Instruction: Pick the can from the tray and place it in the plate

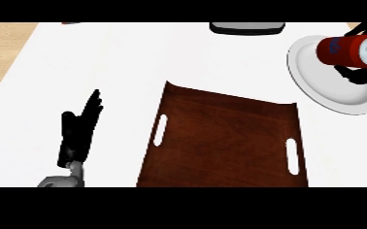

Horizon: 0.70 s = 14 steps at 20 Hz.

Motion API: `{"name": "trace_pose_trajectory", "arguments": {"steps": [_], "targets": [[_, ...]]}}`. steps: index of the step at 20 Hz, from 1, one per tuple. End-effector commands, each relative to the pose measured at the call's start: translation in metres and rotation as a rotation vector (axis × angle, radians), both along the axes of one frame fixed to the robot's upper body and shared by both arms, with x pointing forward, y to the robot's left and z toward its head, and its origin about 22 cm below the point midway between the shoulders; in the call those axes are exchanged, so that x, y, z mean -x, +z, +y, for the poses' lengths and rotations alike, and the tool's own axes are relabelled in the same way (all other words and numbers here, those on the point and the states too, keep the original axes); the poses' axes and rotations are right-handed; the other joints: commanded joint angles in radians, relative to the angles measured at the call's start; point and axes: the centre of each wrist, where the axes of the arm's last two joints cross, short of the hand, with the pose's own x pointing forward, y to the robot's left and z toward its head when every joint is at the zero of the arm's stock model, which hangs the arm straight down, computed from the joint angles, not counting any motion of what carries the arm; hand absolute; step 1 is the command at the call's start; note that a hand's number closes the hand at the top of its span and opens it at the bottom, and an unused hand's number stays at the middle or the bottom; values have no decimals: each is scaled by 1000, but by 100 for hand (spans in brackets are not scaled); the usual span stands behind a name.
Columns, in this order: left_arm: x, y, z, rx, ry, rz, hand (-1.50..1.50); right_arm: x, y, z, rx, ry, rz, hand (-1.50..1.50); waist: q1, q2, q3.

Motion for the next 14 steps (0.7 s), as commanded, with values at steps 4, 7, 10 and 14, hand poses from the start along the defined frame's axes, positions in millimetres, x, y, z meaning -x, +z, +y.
{"name": "trace_pose_trajectory", "arguments": {"steps": [4, 7, 10, 14], "targets": [[6, -9, 6, 5, -10, 7, 0, -24, -10, -24, 46, -62, 49, 150, 18, 6, 1], [4, -2, -15, 26, -35, -3, 0, -17, -26, -40, 73, -71, 138, 150, 34, 12, 2], [1, 0, -26, 19, -50, -1, 0, -20, -35, -38, 77, -50, 254, 150, 37, 15, 3], [-9, 18, -7, 1, -25, -24, 0, -12, -54, -43, 56, 10, 427, 150, 45, 18, 4]]}}
